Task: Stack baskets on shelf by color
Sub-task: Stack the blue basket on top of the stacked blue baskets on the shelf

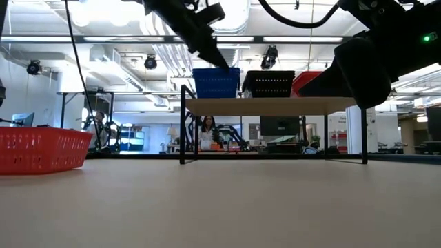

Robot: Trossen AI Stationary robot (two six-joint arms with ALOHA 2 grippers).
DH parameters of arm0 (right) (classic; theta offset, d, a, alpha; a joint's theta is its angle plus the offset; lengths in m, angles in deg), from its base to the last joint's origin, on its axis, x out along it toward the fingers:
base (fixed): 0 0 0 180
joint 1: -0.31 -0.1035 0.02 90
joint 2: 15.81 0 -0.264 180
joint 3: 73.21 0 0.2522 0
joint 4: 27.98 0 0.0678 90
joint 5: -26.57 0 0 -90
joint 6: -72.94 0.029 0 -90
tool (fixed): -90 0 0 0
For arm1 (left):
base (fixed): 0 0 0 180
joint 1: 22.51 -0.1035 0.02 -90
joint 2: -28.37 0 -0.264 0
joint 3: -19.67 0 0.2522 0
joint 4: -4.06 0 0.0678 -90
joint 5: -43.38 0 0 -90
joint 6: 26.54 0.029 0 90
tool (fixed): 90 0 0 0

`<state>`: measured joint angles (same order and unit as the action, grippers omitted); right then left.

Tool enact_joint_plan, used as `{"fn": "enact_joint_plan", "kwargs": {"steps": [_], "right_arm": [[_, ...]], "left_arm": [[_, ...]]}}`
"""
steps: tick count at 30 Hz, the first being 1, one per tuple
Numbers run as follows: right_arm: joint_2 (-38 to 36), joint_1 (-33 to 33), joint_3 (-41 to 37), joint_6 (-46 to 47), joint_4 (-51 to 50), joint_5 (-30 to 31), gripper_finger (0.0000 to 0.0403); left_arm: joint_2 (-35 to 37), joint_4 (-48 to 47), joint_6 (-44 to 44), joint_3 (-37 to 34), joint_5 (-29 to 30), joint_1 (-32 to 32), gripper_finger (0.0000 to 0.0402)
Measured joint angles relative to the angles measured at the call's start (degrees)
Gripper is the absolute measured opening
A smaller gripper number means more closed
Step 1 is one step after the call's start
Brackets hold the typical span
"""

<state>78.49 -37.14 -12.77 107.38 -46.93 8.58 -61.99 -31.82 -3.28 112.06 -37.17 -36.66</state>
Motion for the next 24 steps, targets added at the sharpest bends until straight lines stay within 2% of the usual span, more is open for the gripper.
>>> {"fn": "enact_joint_plan", "kwargs": {"steps": [10,18,22,24], "right_arm": [[0.0,0.0,-0.04,0.48,0.04,-0.02,0.0038],[0.0,0.0,-0.15,0.52,-0.01,-0.22,0.0038],[0.0,0.0,-0.17,0.52,-0.01,-0.46,0.0038],[0.0,0.0,-0.17,0.52,-0.01,-0.46,0.0038]], "left_arm": [[-2.56,1.14,0.03,1.53,-0.38,0.01,0.0115],[0.16,2.04,-0.09,3.86,-0.41,2.14,0.0115],[2.76,-2.78,-0.41,3.87,0.91,3.31,0.0115],[4.18,-6.99,-1.33,3.87,4.5,3.47,0.0115]]}}
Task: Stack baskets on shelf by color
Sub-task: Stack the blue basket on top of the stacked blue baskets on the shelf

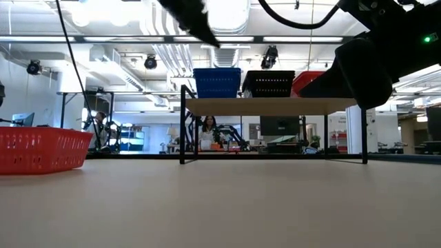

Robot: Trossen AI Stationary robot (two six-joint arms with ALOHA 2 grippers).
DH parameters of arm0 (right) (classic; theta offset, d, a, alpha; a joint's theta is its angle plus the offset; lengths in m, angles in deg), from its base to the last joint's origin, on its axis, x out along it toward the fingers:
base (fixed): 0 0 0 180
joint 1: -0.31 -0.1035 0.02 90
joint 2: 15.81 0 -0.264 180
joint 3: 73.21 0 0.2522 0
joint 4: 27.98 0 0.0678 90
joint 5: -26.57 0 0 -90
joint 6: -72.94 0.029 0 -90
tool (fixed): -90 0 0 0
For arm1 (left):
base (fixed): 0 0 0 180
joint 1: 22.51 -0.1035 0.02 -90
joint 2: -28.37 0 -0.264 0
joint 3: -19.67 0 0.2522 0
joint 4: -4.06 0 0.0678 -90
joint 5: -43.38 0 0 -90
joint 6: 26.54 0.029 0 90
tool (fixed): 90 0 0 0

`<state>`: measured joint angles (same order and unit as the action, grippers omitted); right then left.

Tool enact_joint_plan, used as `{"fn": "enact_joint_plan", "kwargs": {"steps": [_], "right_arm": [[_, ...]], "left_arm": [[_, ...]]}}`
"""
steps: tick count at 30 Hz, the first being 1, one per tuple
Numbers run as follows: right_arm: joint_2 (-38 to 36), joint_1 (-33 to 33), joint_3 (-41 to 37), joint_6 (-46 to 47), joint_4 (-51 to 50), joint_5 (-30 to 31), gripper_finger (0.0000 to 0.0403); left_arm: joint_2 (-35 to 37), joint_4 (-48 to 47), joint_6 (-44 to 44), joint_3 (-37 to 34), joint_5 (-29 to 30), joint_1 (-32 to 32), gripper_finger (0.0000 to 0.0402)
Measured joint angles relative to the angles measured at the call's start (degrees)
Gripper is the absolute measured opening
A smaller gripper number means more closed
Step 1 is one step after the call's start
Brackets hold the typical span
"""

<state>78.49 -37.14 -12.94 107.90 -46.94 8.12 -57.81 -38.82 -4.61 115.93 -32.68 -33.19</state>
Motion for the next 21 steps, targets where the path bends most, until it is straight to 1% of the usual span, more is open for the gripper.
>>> {"fn": "enact_joint_plan", "kwargs": {"steps": [4,5,6,10,14,21], "right_arm": [[0.0,0.0,-0.07,0.0,-0.03,0.02,0.0038],[0.0,-0.01,-0.08,0.0,-0.01,0.02,0.0038],[0.0,0.0,-0.09,0.0,0.04,0.02,0.0038],[0.0,0.0,-0.17,0.01,0.0,0.02,0.0038],[0.0,0.0,-0.17,0.12,0.02,0.04,0.0038],[0.0,0.0,-0.33,0.53,0.0,0.07,0.0038]], "left_arm": [[0.89,-8.73,-4.34,-0.12,13.18,-0.84,0.0115],[0.94,-10.46,-5.65,-0.17,15.73,-1.12,0.0115],[0.98,-11.69,-7.06,-0.17,17.0,-1.65,0.0115],[0.41,-15.84,-11.07,-0.54,16.11,-3.86,0.0115],[-0.1,-13.94,-11.08,-2.16,15.02,-4.57,0.0115],[-0.51,-10.92,-10.66,-2.54,12.0,-4.61,0.0115]]}}
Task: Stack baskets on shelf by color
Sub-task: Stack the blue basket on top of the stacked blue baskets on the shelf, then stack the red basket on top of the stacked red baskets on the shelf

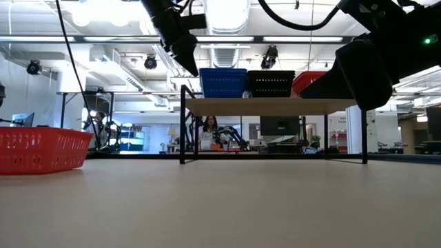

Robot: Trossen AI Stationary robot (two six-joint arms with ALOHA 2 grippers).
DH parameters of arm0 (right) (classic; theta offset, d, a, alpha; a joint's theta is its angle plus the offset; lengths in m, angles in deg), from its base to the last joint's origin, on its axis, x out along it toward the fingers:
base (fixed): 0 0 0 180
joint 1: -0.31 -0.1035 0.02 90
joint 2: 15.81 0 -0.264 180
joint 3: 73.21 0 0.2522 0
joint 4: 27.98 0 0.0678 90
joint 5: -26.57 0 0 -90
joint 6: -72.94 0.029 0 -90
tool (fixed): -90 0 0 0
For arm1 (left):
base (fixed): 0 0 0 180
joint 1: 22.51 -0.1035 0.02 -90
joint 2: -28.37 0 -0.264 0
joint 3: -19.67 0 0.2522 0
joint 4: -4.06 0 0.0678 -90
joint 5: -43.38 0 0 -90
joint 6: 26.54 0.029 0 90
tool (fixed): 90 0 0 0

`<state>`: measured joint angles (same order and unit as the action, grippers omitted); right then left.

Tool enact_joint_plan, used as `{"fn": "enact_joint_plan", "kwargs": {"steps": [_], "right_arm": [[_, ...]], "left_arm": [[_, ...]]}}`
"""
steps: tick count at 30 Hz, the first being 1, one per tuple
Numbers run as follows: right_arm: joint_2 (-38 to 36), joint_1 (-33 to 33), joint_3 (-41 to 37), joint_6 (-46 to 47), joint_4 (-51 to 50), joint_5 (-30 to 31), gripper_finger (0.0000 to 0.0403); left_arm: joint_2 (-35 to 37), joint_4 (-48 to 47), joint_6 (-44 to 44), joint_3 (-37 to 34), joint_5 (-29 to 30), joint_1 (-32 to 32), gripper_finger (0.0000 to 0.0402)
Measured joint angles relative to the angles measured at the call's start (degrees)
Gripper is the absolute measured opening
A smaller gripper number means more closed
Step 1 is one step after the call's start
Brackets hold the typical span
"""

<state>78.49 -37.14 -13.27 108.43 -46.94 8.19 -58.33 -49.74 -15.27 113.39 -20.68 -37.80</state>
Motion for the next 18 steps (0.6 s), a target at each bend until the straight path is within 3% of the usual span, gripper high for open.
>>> {"fn": "enact_joint_plan", "kwargs": {"steps": [9,15,18], "right_arm": [[0.0,0.0,-0.07,0.12,0.01,0.0,0.0038],[0.0,0.0,-0.24,1.04,-0.02,-0.02,0.0038],[0.0,-0.01,-0.52,1.18,-0.05,-0.04,0.0038]], "left_arm": [[1.61,-1.46,0.11,0.68,0.74,0.02,0.0115],[6.28,-12.02,-1.1,0.61,0.91,2.65,0.0115],[9.53,-17.78,-6.01,-1.81,0.87,6.61,0.0115]]}}
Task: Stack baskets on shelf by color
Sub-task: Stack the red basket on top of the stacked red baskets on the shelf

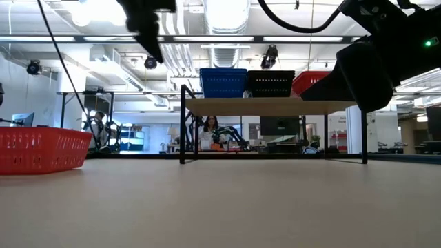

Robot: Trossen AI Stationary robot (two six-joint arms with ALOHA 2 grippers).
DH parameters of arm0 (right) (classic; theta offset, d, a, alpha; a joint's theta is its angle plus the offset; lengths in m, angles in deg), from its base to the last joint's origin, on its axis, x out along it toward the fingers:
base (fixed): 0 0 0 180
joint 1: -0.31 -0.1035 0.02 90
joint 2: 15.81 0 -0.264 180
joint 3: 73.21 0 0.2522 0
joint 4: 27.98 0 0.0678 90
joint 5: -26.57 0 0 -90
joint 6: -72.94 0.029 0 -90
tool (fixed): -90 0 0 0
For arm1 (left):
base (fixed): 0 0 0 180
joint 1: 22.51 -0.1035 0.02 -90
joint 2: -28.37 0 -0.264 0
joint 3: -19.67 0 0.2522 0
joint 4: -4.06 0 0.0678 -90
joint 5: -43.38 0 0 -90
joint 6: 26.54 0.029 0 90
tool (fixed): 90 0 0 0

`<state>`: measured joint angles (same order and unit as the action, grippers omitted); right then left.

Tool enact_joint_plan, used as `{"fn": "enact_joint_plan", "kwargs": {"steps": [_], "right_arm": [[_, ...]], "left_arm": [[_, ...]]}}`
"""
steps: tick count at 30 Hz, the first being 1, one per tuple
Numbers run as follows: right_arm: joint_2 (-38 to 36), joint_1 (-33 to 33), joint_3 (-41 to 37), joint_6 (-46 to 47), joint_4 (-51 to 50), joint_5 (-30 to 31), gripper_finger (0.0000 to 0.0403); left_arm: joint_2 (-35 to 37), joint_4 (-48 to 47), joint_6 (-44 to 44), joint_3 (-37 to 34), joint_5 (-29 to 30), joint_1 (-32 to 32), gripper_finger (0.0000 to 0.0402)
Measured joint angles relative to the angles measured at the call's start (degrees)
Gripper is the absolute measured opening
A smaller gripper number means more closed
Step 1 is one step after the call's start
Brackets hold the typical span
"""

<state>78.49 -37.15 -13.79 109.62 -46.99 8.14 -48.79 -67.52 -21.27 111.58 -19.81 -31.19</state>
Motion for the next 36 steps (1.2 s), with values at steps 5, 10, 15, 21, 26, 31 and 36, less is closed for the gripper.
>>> {"fn": "enact_joint_plan", "kwargs": {"steps": [5,10,15,21,26,31,36], "right_arm": [[0.0,0.01,-0.1,-0.05,0.05,0.0,0.0038],[0.0,0.01,-0.14,-0.03,0.05,0.0,0.0038],[0.0,0.01,-0.18,-0.12,0.03,0.02,0.0038],[0.0,0.01,-0.33,-0.16,0.03,0.03,0.0038],[0.0,0.01,-0.36,-0.11,0.05,0.04,0.0038],[0.0,-0.01,-0.36,-0.04,0.05,0.04,0.0038],[0.0,-0.01,-0.42,-0.03,0.07,0.04,0.0038]], "left_arm": [[5.56,-3.69,-13.12,-6.3,-0.94,9.75,0.0115],[10.28,-4.11,-29.81,-15.67,-9.54,18.9,0.0115],[13.05,-2.23,-45.69,-26.04,-16.42,25.25,0.0115],[13.5,0.32,-50.67,-33.35,-24.34,26.67,0.0132],[13.04,2.15,-42.24,-33.9,-26.85,26.73,0.0178],[11.53,4.28,-33.82,-33.91,-27.98,27.14,0.02],[7.38,6.85,-30.07,-34.21,-28.11,28.21,0.019]]}}
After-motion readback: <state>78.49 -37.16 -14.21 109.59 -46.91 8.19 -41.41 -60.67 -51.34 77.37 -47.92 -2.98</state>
